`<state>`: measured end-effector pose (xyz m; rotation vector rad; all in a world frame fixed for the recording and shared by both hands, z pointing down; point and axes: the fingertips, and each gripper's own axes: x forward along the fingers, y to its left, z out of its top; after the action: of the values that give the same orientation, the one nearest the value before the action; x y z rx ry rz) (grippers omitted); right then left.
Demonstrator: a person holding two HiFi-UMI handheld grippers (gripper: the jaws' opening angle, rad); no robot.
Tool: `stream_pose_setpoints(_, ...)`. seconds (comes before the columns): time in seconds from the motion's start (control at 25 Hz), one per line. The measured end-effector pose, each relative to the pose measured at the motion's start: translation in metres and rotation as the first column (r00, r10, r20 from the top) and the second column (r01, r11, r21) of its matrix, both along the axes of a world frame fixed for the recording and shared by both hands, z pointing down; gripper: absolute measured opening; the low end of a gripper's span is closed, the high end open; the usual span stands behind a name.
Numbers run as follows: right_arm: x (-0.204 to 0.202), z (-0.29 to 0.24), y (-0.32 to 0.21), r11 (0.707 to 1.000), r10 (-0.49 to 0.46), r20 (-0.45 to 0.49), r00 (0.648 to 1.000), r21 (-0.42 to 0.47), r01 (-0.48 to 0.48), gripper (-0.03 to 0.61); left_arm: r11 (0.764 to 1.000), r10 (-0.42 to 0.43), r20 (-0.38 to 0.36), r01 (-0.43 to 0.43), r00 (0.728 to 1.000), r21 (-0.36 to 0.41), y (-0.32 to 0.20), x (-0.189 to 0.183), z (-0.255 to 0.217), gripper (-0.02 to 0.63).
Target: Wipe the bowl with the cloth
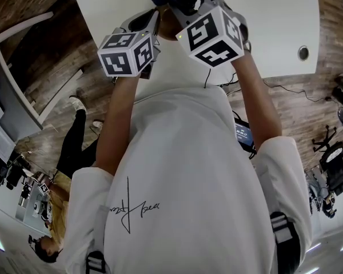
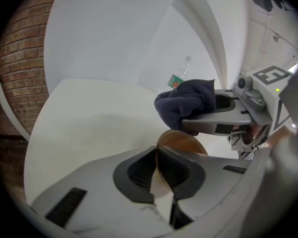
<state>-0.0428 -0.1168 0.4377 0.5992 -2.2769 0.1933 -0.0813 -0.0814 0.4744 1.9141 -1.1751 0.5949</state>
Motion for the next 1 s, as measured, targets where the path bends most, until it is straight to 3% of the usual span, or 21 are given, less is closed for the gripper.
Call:
stream_pose_setpoints(0.36, -0.007, -0.001, 0.002, 1.000, -0.014, 0.003, 1.000, 0.004, 0.014, 0.100, 1.000, -0.009, -0.005, 0.009, 1.000, -0.001, 0.002, 0.001, 0.000, 0.009)
stream_pose_setpoints(1.0, 0.013, -0.002, -0.002, 0.998, 0.049, 0.008, 0.999, -0.027, -0.049, 0.101, 1.000, -0.025, -0.005, 0.025, 1.000, -0.002, 0.005, 0.002, 0.001, 0.009)
